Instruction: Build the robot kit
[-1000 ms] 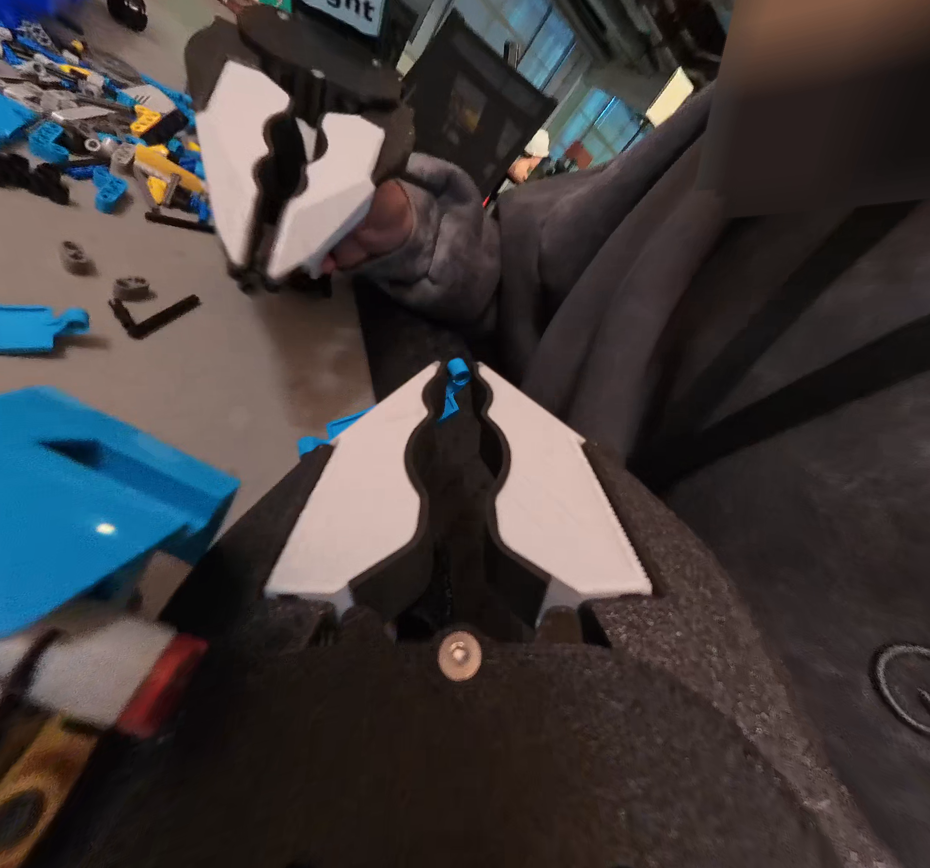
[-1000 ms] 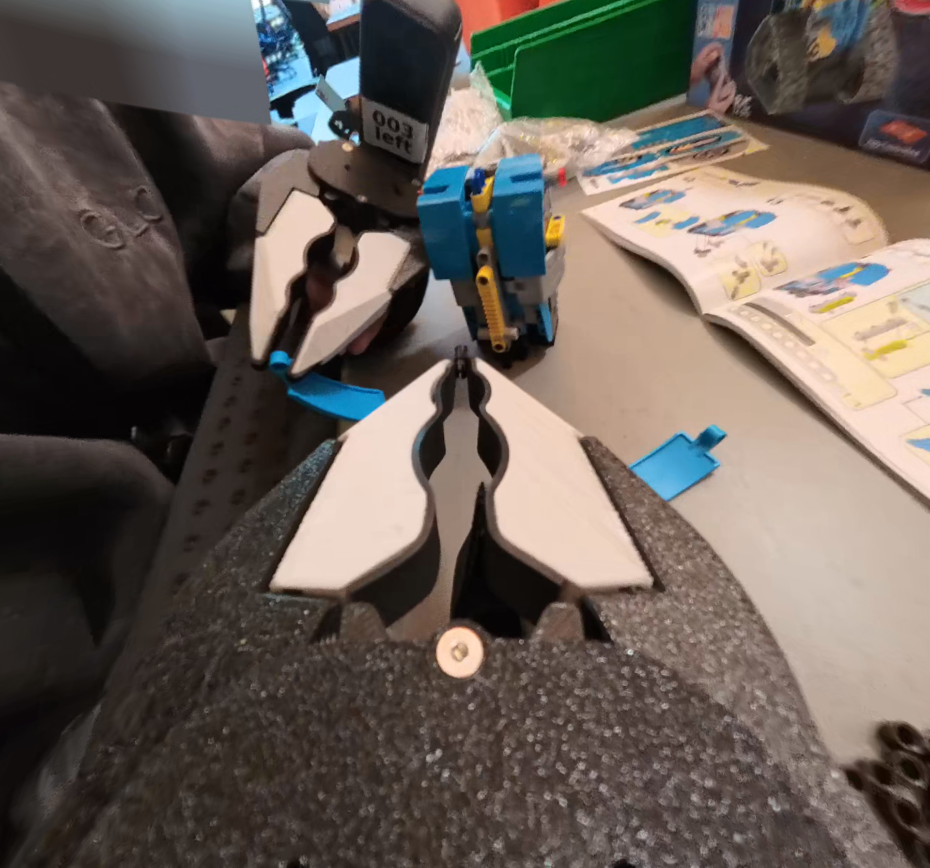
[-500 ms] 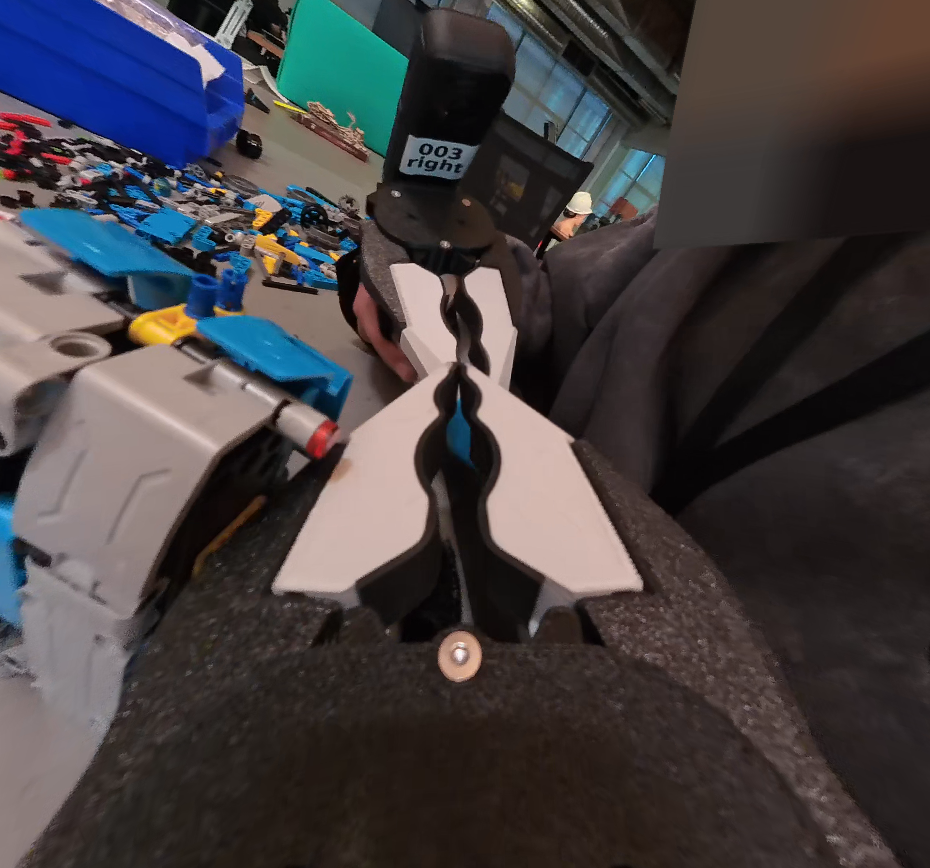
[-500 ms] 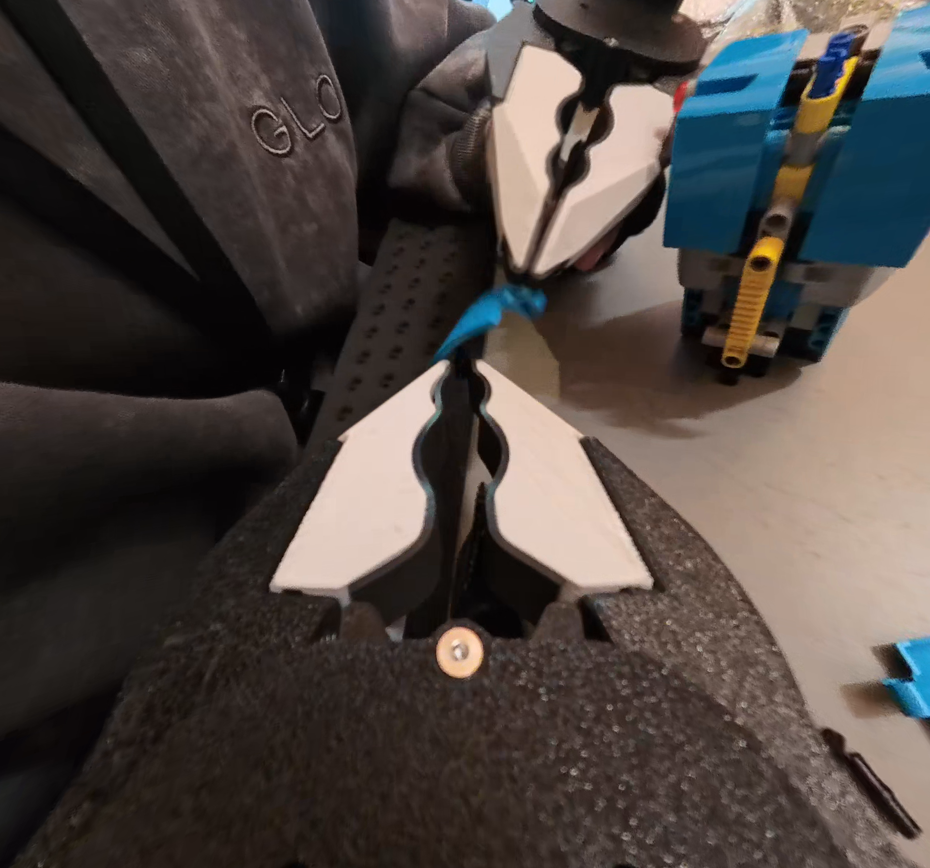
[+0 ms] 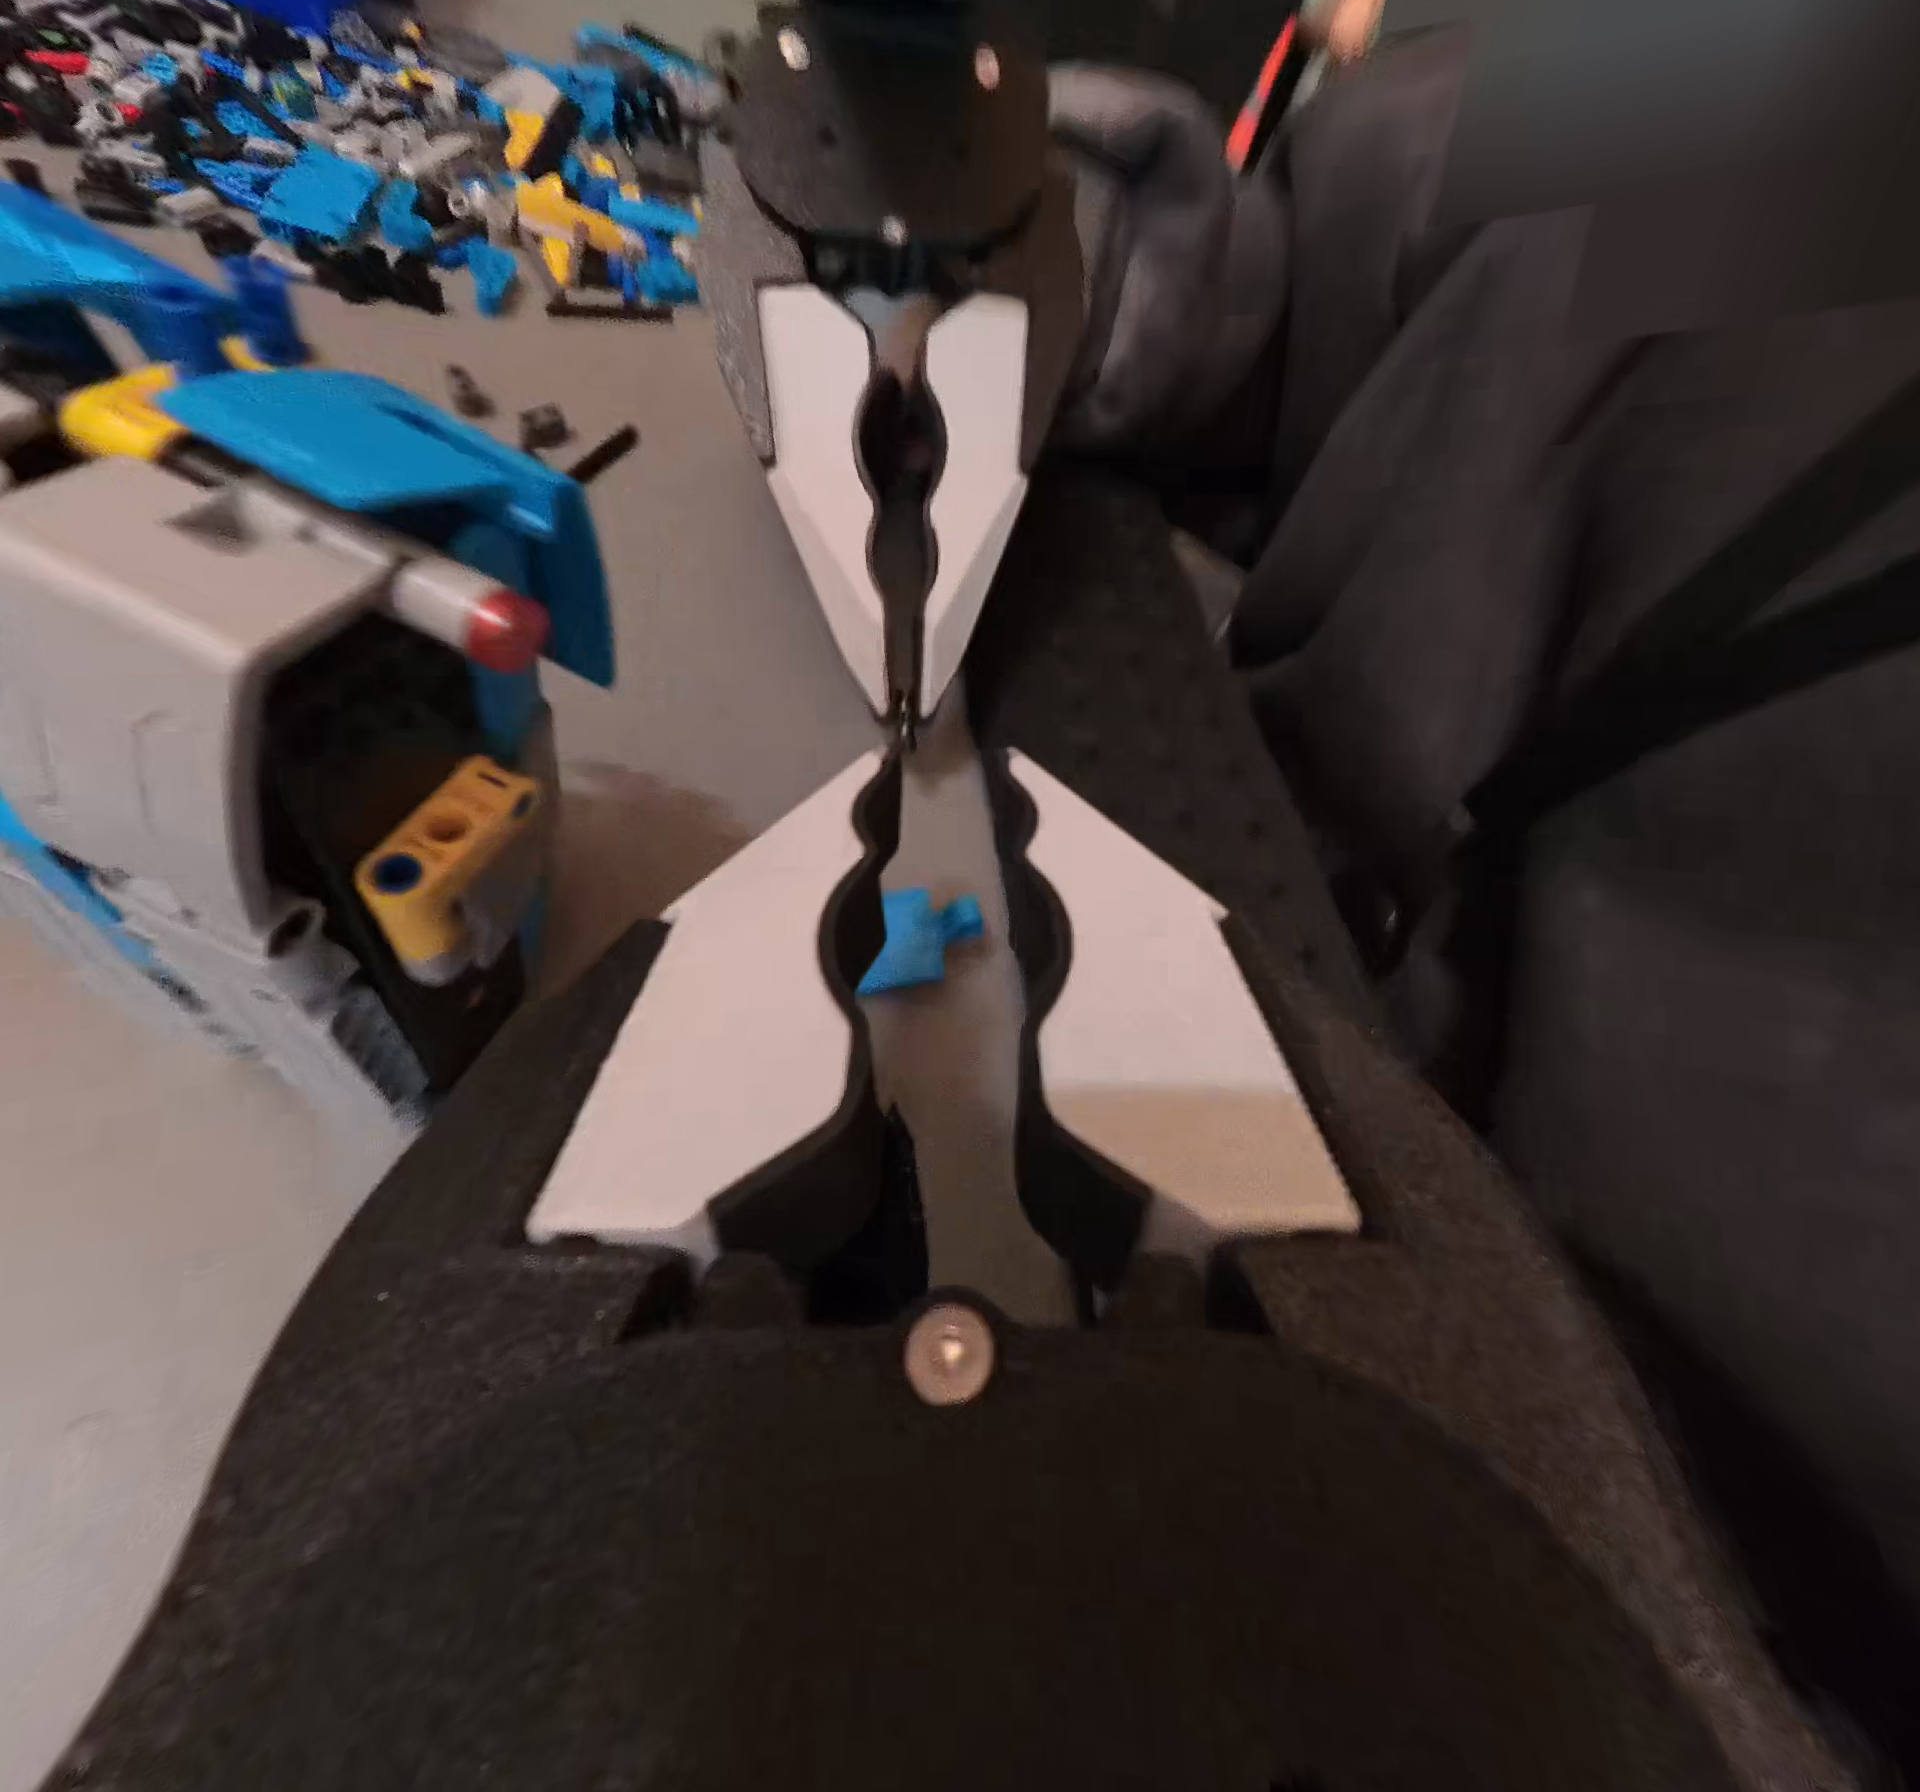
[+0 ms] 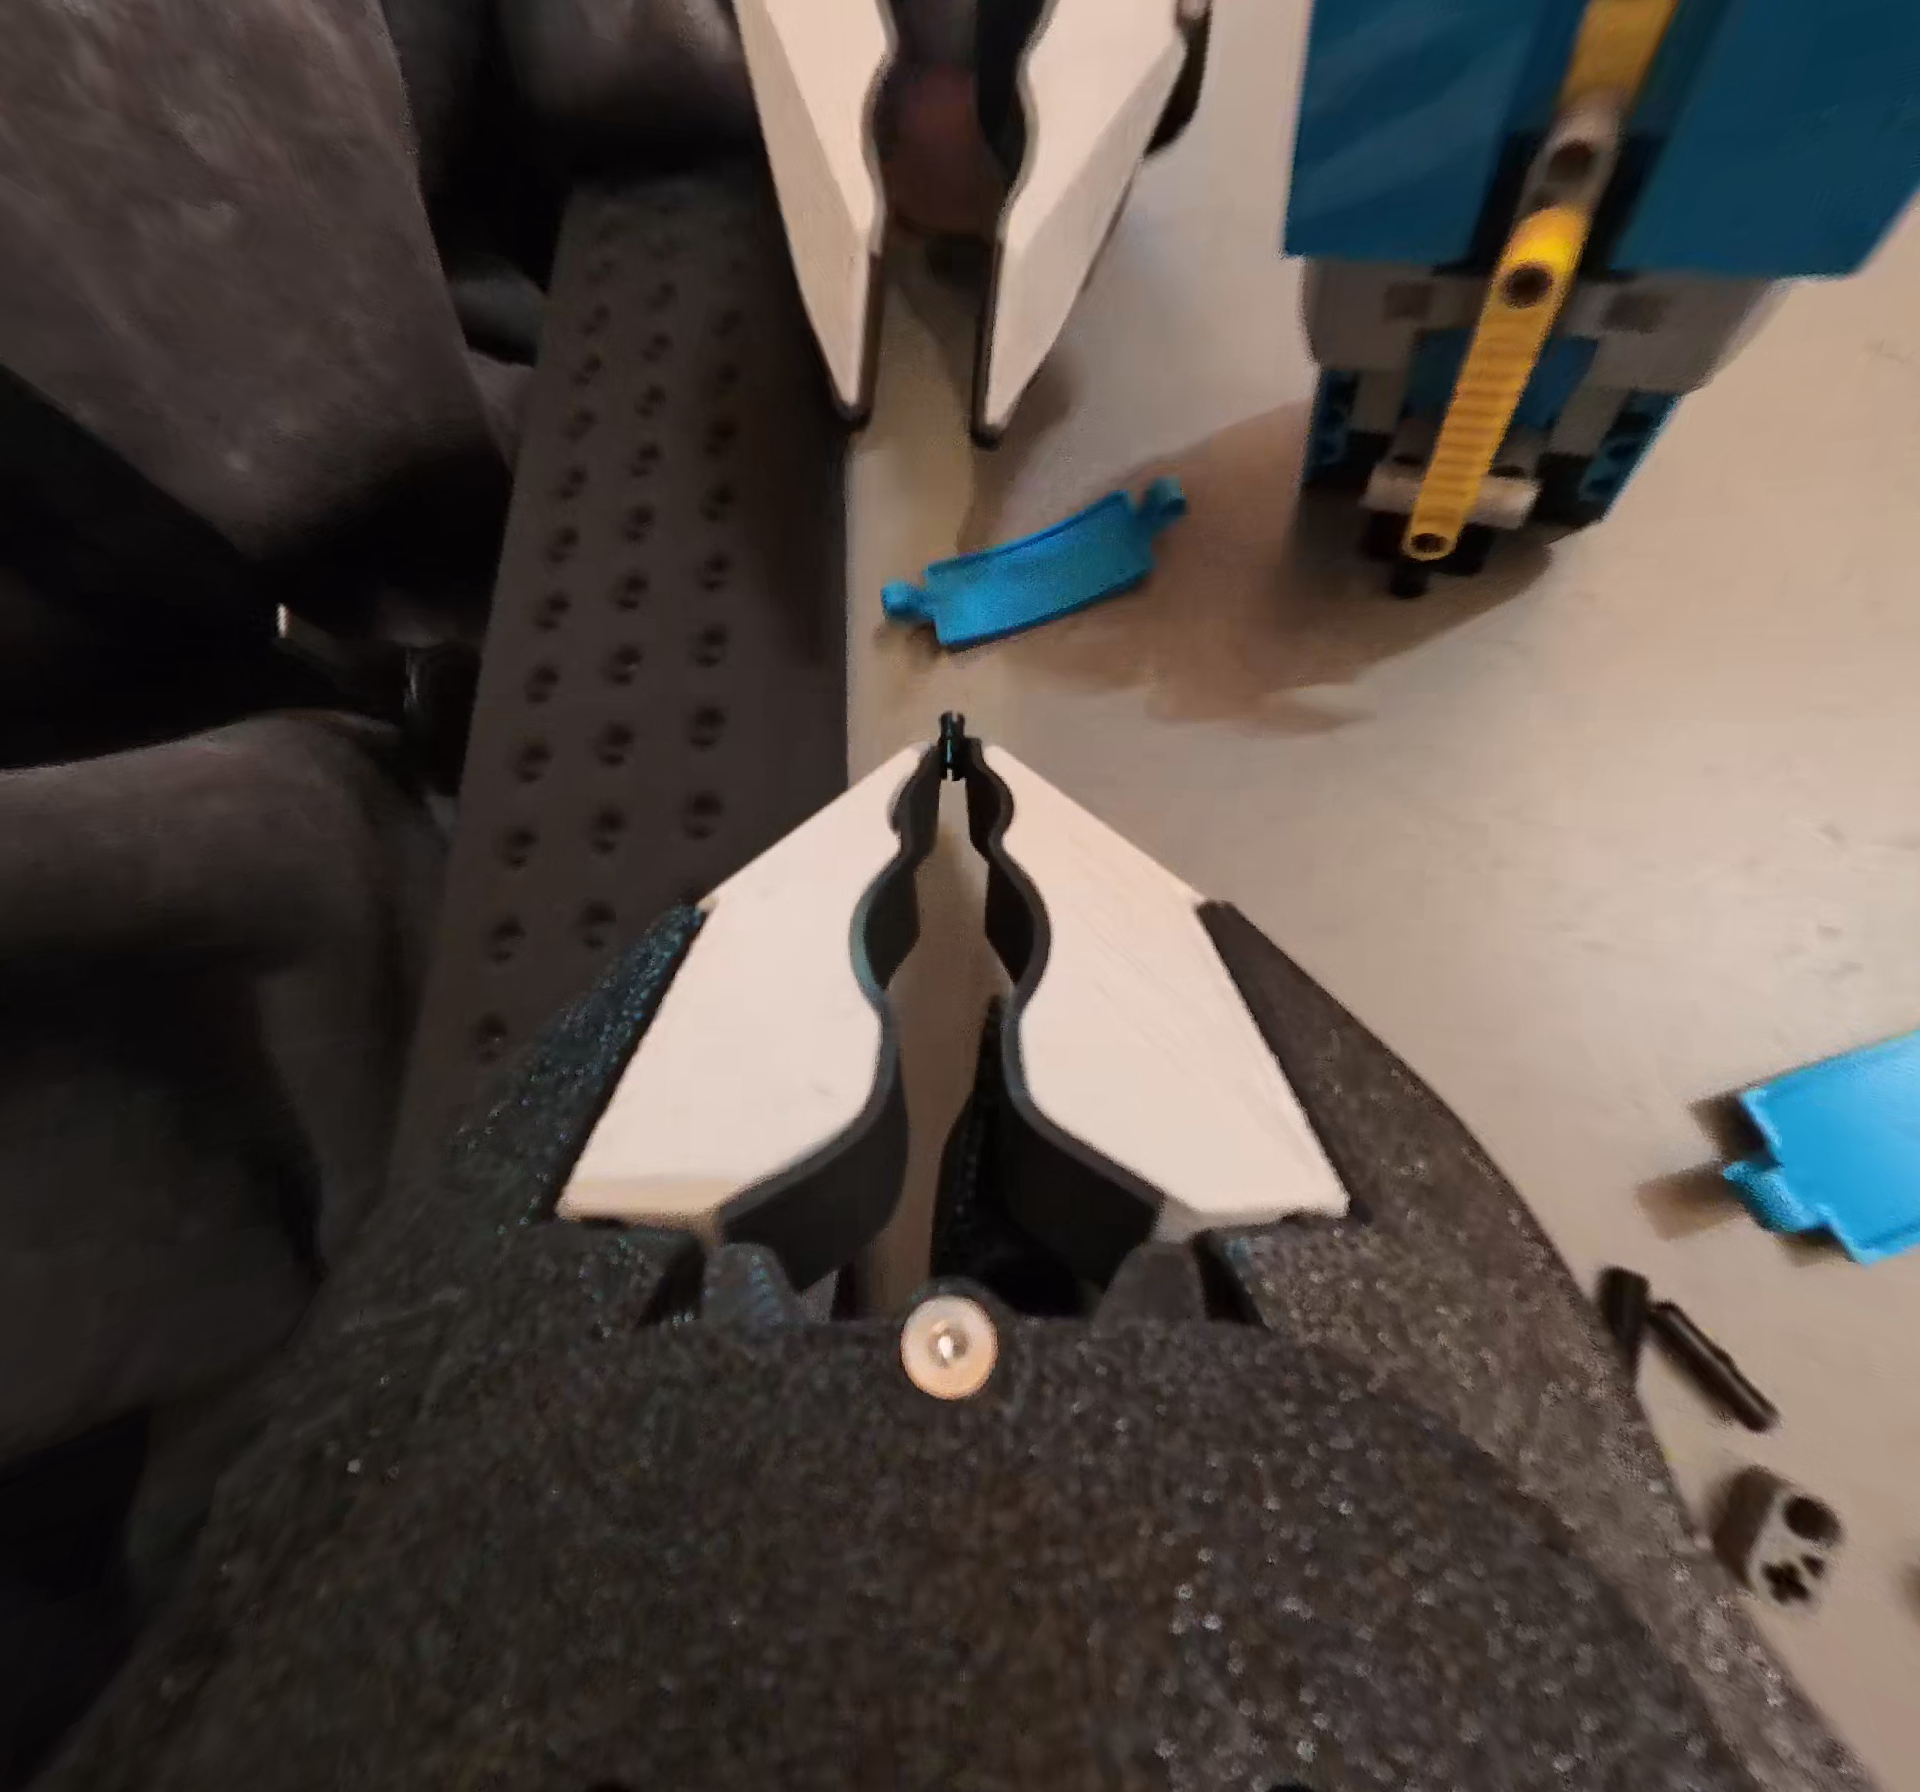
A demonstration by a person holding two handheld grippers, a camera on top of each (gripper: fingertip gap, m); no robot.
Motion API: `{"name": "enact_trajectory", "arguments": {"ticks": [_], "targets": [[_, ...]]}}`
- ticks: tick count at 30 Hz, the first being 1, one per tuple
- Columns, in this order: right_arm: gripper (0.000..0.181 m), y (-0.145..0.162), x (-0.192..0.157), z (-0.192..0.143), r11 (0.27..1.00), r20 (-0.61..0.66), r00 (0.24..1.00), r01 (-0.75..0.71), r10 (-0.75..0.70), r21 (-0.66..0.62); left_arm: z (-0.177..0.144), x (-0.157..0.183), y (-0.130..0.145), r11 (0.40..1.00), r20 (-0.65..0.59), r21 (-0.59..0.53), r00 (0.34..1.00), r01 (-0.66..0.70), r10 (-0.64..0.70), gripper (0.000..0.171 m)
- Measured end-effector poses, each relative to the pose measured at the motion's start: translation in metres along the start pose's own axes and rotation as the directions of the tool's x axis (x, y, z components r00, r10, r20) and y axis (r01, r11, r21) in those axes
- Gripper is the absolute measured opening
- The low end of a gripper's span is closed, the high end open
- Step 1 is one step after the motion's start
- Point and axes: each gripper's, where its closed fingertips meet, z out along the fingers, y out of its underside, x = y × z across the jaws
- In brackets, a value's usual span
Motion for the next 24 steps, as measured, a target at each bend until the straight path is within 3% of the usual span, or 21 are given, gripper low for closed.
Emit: {"name": "enact_trajectory", "arguments": {"ticks": [2, 5, 10, 13, 17, 20, 24], "targets": [[0.004, 0.005, 0.0, 0.007, 0.999, -0.013, 1.0, 0.028, -0.028, -0.035, -0.007, 0.002, 0.021, 0.977, 0.04, -0.133, 0.984, -0.165, 0.171, 0.02], [0.004, 0.004, 0.0, 0.013, 0.999, 0.0, 0.999, 0.037, -0.037, -0.037, -0.013, -0.007, 0.049, 0.88, 0.071, -0.3, 0.911, -0.369, 0.406, 0.021], [0.004, 0.002, 0.005, 0.014, 1.0, 0.007, 1.0, 0.018, -0.018, -0.025, -0.006, 0.007, 0.054, 0.725, -0.023, -0.327, 0.772, -0.606, 0.635, 0.025], [0.004, 0.001, 0.004, 0.012, 1.0, 0.006, 1.0, 0.021, -0.021, -0.013, -0.009, 0.0, 0.068, 0.642, -0.112, -0.412, 0.735, -0.647, 0.669, 0.026], [0.004, 0.0, 0.004, 0.011, 1.0, 0.006, 1.0, 0.014, -0.013, -0.005, -0.014, -0.009, 0.07, 0.656, -0.146, -0.403, 0.752, -0.639, 0.643, 0.025], [0.004, 0.0, 0.005, 0.011, 1.0, 0.01, 1.0, 0.005, -0.005, -0.006, -0.017, -0.016, 0.07, 0.676, -0.127, -0.389, 0.763, -0.626, 0.634, 0.016], [0.004, 0.002, 0.004, 0.013, 1.0, 0.019, 1.0, 0.003, -0.003, -0.017, -0.013, -0.015, 0.068, 0.664, -0.112, -0.364, 0.738, -0.653, 0.665, 0.009]]}}
